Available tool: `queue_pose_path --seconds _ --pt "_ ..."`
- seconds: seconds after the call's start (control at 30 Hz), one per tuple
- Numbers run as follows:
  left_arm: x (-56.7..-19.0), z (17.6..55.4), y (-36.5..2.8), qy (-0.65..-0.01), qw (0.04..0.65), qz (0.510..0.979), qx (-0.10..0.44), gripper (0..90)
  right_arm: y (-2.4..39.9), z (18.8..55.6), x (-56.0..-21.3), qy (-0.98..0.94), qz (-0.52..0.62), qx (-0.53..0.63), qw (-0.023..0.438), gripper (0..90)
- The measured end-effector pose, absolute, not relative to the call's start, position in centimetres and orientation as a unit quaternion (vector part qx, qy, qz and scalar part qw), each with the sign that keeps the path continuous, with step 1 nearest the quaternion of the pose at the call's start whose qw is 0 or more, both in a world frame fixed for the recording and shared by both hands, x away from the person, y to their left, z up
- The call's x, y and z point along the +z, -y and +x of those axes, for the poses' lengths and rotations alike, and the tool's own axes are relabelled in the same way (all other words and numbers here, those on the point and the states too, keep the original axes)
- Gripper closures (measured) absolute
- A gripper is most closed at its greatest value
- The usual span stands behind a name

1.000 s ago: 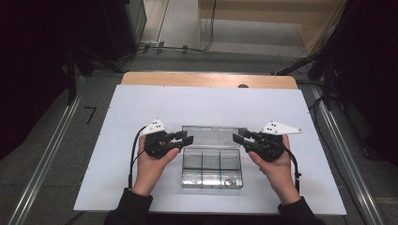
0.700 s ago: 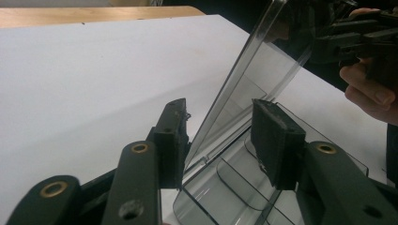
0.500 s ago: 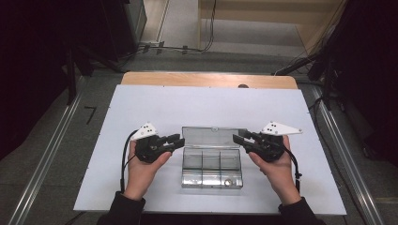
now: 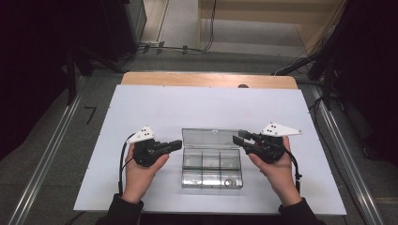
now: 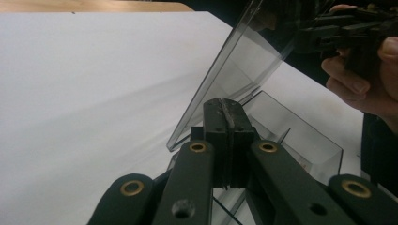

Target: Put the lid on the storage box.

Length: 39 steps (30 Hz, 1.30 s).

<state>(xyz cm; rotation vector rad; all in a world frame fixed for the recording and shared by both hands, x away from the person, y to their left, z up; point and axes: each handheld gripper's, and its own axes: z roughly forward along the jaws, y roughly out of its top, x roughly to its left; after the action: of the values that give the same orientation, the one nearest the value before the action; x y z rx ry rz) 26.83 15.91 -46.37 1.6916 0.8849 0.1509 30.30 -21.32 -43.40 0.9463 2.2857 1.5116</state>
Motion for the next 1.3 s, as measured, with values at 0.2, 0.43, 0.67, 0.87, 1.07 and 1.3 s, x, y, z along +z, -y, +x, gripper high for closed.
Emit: queue_pose_path --seconds 0.2,0.43,0.67,0.87,1.07,1.3 --pt "-46.3 26.8 -15.6 -0.366 0.579 0.726 0.061 90.0 21.4 30.0 -43.4 -0.786 0.322 0.514 0.121 59.7" --pt "-46.2 26.7 -15.5 -0.362 0.581 0.727 0.060 90.0 21.5 29.6 -43.3 -0.788 0.322 0.511 0.120 58.5" --pt "-46.2 26.7 -15.6 -0.362 0.582 0.726 0.062 90.0 21.7 29.3 -43.4 -0.791 0.322 0.506 0.123 55.3" --pt "-46.2 26.7 -15.5 -0.361 0.582 0.726 0.062 90.0 22.2 29.2 -43.4 -0.790 0.313 0.515 0.112 47.8" --pt "-46.2 26.7 -15.6 -0.362 0.583 0.725 0.061 90.0 22.7 28.9 -43.5 -0.794 0.306 0.515 0.106 44.2" --pt "-46.2 26.7 -15.5 -0.361 0.583 0.725 0.061 90.0 23.7 28.9 -44.2 -0.793 0.323 0.508 0.093 57.7"
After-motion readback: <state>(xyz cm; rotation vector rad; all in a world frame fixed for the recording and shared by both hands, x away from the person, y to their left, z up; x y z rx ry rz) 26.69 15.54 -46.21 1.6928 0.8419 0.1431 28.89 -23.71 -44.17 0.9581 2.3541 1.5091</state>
